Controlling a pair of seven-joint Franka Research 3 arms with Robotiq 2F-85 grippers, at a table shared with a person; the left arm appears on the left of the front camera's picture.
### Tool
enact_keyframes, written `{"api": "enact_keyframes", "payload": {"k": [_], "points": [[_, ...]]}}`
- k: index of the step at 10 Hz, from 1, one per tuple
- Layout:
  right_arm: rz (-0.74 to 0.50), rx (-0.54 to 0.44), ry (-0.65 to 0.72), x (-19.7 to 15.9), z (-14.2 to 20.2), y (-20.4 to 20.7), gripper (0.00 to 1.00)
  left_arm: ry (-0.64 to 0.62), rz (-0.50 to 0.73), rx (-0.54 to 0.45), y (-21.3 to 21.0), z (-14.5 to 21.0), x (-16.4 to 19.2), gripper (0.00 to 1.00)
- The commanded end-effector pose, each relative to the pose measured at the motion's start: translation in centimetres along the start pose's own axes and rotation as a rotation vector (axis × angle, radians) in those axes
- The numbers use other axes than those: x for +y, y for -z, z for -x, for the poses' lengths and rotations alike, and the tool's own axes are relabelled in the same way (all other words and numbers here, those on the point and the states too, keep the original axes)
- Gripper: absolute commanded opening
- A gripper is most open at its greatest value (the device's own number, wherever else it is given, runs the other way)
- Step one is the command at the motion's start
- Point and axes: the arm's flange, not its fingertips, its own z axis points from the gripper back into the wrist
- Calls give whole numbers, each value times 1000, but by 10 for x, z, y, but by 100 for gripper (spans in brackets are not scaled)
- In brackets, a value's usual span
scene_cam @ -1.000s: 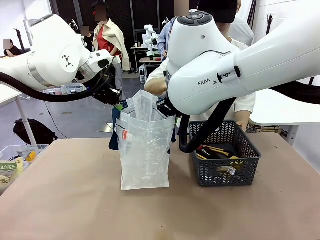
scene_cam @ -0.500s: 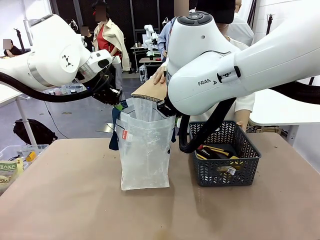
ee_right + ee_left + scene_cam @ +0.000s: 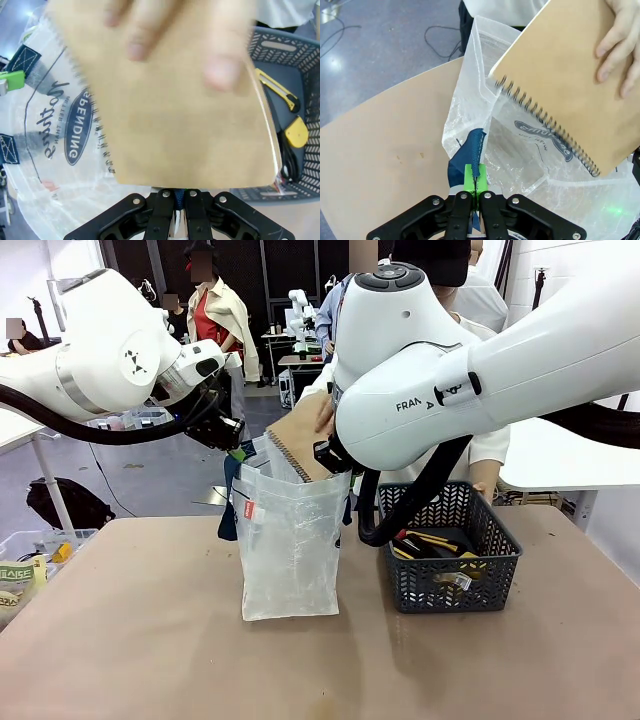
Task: Transfer purchased items from the store into the shopping bag.
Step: Move the Reusable shopping bag to the right side of the table.
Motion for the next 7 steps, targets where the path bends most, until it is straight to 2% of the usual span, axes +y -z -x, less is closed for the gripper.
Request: {"api": "enact_keyframes", "payload": {"k": [1, 7], "points": [[-8, 8, 13, 0, 1, -1, 0, -7, -2, -5, -1, -3, 2, 0], [-8, 8, 13, 0, 1, -1, 0, -7, -2, -5, -1, -3, 2, 0]]}}
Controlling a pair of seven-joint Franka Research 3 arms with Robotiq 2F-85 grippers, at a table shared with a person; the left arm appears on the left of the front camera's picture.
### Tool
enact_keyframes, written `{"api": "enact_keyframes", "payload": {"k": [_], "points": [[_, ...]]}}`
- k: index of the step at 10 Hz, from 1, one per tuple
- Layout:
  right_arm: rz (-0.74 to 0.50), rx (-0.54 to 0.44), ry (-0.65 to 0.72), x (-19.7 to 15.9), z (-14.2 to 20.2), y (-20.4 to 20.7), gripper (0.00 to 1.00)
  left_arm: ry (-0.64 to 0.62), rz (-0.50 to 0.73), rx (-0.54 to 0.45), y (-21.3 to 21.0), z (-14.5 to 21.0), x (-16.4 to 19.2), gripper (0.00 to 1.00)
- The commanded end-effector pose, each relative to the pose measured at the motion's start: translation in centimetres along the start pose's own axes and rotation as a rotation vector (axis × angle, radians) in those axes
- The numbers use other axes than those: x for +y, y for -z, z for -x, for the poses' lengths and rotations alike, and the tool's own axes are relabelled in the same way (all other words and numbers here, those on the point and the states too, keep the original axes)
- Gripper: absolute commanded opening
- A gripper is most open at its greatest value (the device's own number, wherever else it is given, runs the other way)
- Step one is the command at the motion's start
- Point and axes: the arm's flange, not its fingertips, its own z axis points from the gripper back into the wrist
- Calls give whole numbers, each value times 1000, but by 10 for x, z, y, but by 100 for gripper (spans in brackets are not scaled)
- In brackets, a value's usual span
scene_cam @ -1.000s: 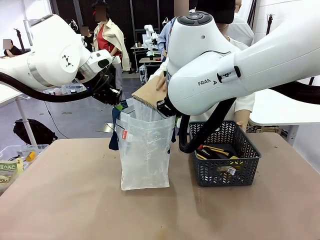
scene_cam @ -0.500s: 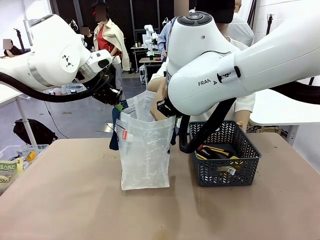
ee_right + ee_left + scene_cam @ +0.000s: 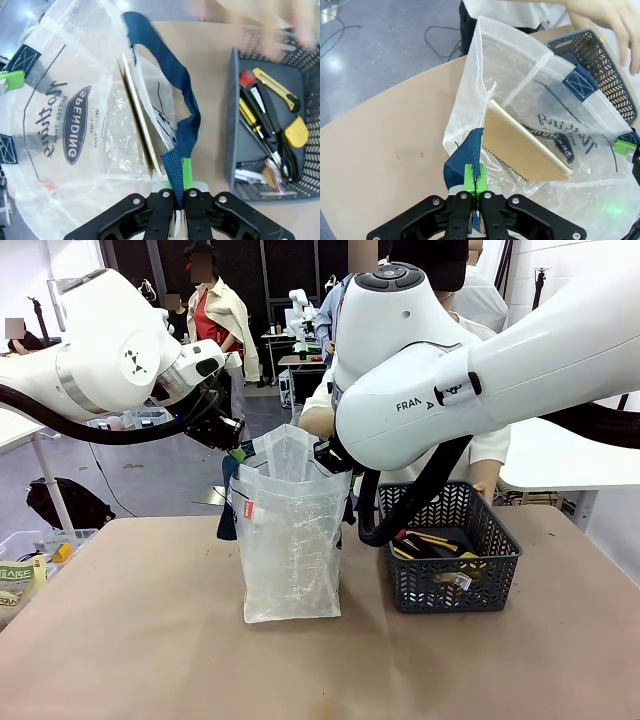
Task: Transfer purchased items from the store into the shopping bag.
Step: Move the Reusable shopping bag to the right side of the table.
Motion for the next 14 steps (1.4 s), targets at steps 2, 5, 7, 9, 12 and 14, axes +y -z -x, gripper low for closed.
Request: {"api": "enact_keyframes", "payload": {"k": [2, 5, 7, 9, 12, 14], "points": [[-8, 7, 13, 0, 1, -1, 0, -7, -2, -4, -1, -3, 2, 0], [-8, 7, 13, 0, 1, -1, 0, -7, -2, -4, -1, -3, 2, 0], [-8, 7, 13, 0, 1, -1, 0, -7, -2, -4, -1, -3, 2, 0], [-8, 7, 13, 0, 1, -1, 0, -7, -2, -4, -1, -3, 2, 0], [-8, 7, 13, 0, 1, -1, 0, -7, -2, -4, -1, -3, 2, 0], [-8, 7, 13, 0, 1, -1, 0, -7, -2, -4, -1, -3, 2, 0]]}}
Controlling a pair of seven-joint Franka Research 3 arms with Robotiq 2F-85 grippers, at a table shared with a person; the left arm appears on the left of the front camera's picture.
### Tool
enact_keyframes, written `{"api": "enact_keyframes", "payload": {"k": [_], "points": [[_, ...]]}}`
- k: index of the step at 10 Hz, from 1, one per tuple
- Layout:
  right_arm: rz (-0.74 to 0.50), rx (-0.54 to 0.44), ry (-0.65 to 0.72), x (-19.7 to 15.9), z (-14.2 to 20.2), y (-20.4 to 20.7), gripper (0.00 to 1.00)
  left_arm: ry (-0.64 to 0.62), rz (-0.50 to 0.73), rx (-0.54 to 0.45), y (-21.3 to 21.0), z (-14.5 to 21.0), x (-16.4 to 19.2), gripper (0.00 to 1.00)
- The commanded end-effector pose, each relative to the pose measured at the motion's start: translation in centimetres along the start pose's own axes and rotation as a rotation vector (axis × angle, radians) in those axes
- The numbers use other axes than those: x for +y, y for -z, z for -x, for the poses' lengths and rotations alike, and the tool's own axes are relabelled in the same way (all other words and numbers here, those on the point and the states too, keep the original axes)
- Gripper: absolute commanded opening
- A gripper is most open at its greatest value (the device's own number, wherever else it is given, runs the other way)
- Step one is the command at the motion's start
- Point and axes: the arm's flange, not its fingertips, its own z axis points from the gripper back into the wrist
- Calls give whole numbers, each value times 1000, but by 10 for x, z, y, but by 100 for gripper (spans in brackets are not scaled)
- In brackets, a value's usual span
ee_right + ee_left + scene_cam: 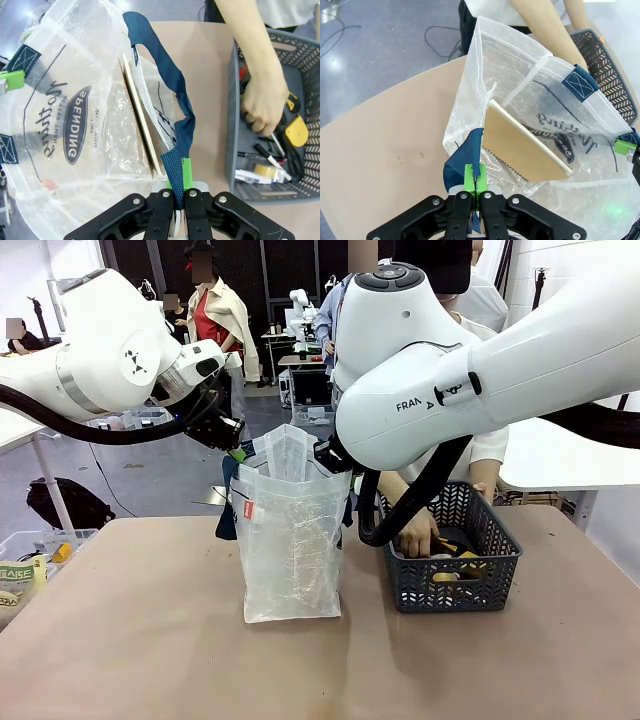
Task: Transfer purchased items from the store into the shopping bag.
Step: Move the Reusable shopping bag to the right side of the table.
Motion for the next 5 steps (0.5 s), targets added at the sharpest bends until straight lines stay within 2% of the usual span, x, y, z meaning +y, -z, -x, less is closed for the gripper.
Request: {"api": "enact_keyframes", "payload": {"k": [1, 5], "points": [[-8, 7, 13, 0, 1, -1, 0, -7, -2, -4, -1, -3, 2, 0], [-8, 7, 13, 0, 1, -1, 0, -7, -2, -4, -1, -3, 2, 0]]}}
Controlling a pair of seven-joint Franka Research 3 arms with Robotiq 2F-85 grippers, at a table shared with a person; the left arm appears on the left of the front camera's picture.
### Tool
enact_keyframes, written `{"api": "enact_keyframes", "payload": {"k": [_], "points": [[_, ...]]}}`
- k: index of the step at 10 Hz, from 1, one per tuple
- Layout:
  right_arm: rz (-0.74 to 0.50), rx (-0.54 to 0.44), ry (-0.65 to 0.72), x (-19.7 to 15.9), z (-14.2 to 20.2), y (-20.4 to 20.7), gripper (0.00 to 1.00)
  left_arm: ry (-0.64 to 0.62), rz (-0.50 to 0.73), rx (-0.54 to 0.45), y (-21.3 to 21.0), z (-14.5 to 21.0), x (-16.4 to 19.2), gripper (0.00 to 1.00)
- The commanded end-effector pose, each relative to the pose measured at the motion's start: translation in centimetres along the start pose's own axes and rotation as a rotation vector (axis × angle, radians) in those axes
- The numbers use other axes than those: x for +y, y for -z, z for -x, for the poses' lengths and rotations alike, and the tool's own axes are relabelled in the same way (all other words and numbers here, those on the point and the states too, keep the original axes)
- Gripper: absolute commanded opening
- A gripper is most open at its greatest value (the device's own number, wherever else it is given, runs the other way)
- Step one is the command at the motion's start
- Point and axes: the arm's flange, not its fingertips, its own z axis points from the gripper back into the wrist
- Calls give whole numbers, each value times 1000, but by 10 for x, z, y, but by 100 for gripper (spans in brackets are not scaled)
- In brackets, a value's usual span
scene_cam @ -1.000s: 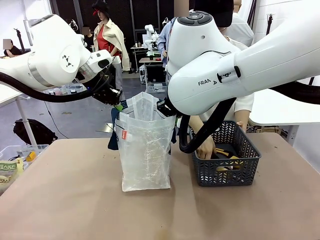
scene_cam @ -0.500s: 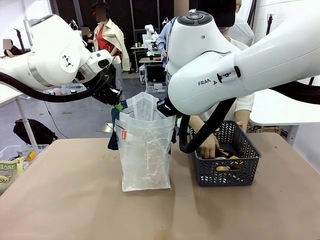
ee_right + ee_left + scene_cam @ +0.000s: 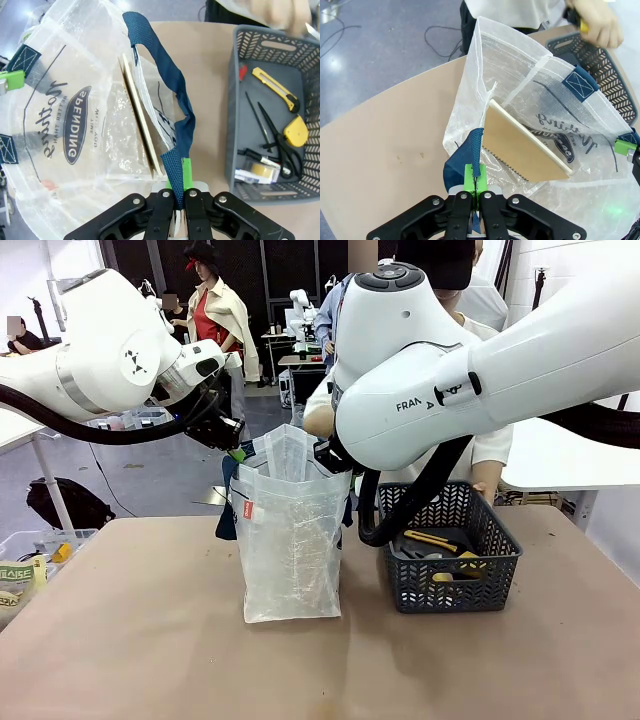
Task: Transfer purchased items from the store into the shopping bag.
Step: Move the Reusable shopping bag to the right side of the table.
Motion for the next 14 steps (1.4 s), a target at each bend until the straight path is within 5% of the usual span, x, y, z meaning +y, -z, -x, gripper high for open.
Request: {"api": "enact_keyframes", "payload": {"k": [1, 14], "points": [[-8, 7, 13, 0, 1, -1, 0, -7, -2, -4, -1, -3, 2, 0], [-8, 7, 13, 0, 1, -1, 0, -7, -2, -4, -1, -3, 2, 0]]}}
